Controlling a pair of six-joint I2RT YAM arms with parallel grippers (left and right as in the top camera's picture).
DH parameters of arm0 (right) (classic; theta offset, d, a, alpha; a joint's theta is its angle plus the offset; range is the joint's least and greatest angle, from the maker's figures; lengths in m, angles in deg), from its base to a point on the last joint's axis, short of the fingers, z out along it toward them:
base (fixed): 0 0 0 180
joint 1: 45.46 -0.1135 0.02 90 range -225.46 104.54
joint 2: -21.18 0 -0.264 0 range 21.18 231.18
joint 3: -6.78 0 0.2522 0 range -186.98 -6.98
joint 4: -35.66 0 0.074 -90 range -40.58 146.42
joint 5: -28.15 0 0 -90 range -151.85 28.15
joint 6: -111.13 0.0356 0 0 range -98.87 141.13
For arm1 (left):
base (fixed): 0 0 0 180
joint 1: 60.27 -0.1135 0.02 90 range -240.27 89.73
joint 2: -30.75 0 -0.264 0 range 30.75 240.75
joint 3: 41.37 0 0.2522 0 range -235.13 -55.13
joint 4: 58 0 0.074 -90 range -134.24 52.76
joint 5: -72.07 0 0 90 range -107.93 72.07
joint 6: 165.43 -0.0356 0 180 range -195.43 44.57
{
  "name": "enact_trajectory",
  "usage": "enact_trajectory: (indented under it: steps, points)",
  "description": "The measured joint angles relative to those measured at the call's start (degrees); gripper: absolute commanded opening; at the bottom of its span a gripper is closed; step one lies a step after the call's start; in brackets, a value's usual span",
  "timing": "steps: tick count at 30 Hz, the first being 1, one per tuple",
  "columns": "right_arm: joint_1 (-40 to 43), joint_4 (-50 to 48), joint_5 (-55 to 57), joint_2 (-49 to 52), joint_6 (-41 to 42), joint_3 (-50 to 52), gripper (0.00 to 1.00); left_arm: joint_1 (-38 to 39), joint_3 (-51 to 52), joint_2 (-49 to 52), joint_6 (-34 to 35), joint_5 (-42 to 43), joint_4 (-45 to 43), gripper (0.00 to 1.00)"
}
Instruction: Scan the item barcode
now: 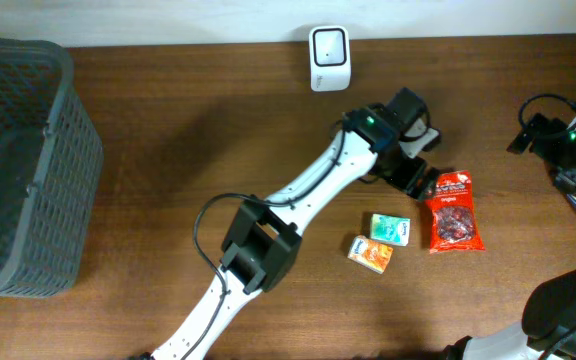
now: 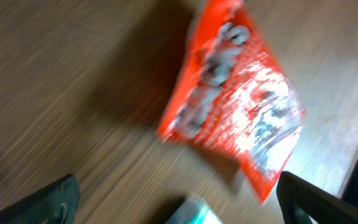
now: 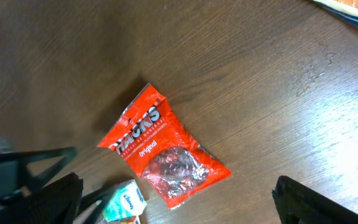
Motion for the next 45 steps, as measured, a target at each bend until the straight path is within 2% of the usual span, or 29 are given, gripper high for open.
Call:
enact_trajectory:
  steps: [2,5,6,8,10,11,12,17,20,25,29,32,35,36,39,42,45]
  points:
    - [0.00,0.02,0.00,0.00,0.04,0.00,0.99,1.68,0.00,1.11,0.00,0.44,-2.49,0.99]
    - [0.00,0.00,0.00,0.00,0.00,0.00,0.99,3.13,0.04,2.51,0.57,0.68,-4.92,0.91]
    - [0.00,0.00,0.00,0.00,0.02,0.00,0.99,3.39,0.04,2.84,0.79,0.66,-5.86,0.84]
    - [0.00,0.00,0.00,0.00,0.02,0.00,0.99,3.96,0.04,3.58,0.98,0.66,-6.71,0.50]
    - [0.00,0.00,0.00,0.00,0.00,0.00,0.99,4.35,0.04,4.57,1.64,-0.17,-6.80,0.27]
    - [0.00,0.00,0.00,0.00,0.00,0.00,0.99,4.42,0.07,4.96,1.77,-1.14,-6.80,0.05]
    - [0.00,0.00,0.00,0.00,0.02,0.00,0.99,4.42,0.07,5.05,1.97,-1.68,-6.80,0.01]
    - [0.00,0.00,0.00,0.00,0.02,0.00,0.99,4.26,-0.17,5.05,1.70,-5.51,-5.20,0.00]
    - [0.00,0.00,0.00,0.00,0.02,0.00,0.99,3.54,-3.43,5.27,1.70,-7.02,1.14,0.00]
    - [0.00,0.00,0.00,0.00,0.00,0.00,0.98,-0.02,-21.46,5.88,1.70,-22.32,17.90,0.00]
    - [0.00,0.02,0.00,0.00,0.00,0.00,0.99,-3.87,-34.93,5.79,1.68,-30.53,24.52,0.00]
    - [0.00,0.02,0.00,0.00,0.00,0.00,0.99,-6.93,-35.82,5.79,1.66,-35.85,27.58,0.00]
    - [0.00,0.07,0.00,0.00,0.02,0.00,0.99,-9.90,-35.80,5.79,3.32,-48.94,35.74,0.00]
    - [0.00,0.02,0.00,0.00,0.04,0.00,0.98,-11.43,-35.80,5.79,4.87,-55.58,38.34,0.00]
    - [0.00,0.00,0.00,0.00,0.00,0.00,0.98,-16.02,-35.80,5.79,7.13,-66.29,38.75,0.00]
    - [0.00,0.00,0.00,0.00,0.02,0.00,0.99,-19.37,-35.21,5.79,7.74,-68.43,38.75,0.00]
    - [0.00,0.00,0.00,0.00,0.02,0.00,0.99,-20.13,-30.12,5.77,7.93,-64.39,38.66,0.00]
